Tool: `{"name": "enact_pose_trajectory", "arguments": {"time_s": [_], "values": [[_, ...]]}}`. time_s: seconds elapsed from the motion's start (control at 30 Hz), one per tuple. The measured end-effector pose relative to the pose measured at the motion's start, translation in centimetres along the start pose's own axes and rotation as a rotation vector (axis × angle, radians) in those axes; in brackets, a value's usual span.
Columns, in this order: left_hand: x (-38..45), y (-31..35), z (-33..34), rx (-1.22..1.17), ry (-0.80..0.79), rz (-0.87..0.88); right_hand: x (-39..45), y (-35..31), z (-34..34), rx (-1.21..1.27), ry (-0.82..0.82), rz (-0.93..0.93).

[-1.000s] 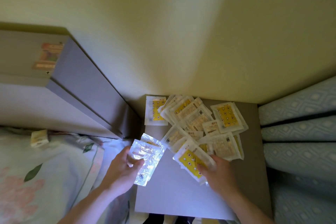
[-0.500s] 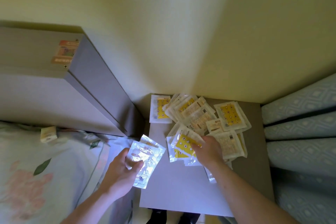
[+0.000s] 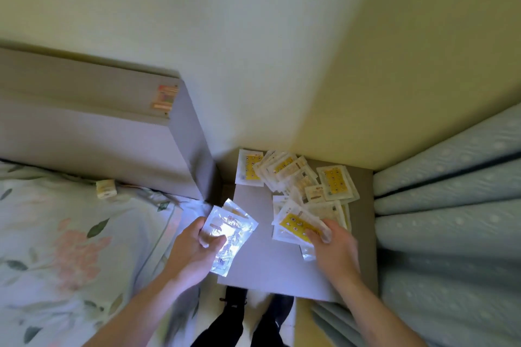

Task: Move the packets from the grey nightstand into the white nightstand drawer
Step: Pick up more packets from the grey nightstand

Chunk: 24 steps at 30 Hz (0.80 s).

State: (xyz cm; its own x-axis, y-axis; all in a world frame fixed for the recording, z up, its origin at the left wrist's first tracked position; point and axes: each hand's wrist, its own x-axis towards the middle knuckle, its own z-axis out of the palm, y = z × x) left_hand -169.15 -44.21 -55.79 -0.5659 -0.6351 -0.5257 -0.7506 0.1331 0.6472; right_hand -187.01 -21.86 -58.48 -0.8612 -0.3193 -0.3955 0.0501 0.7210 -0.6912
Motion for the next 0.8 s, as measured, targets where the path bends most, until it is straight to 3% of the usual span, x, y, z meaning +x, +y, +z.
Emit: {"name": "enact_pose_trajectory", "arguments": {"time_s": [0.17, 0.37, 0.6, 0.8], "values": [[-6.4, 2.4, -2.9, -0.029, -0.071, 0.112, -8.2, -2.4, -6.2, 0.043, 0.042, 0.039], [-14.0, 4.5, -4.8, -0.071, -0.138, 0.196, -16.3, -4.1, -12.4, 0.048, 0.109, -0.083], [-24.6, 5.2, -5.4, -0.036, 0.146, 0.286, -22.7, -4.8, -17.1, -0.004, 0.073, -0.299], [-34.8, 1.1, -2.8, -0.034, 0.312, 0.218, -28.2, -3.7, -17.8, -0.049, -0.069, -0.476]]}}
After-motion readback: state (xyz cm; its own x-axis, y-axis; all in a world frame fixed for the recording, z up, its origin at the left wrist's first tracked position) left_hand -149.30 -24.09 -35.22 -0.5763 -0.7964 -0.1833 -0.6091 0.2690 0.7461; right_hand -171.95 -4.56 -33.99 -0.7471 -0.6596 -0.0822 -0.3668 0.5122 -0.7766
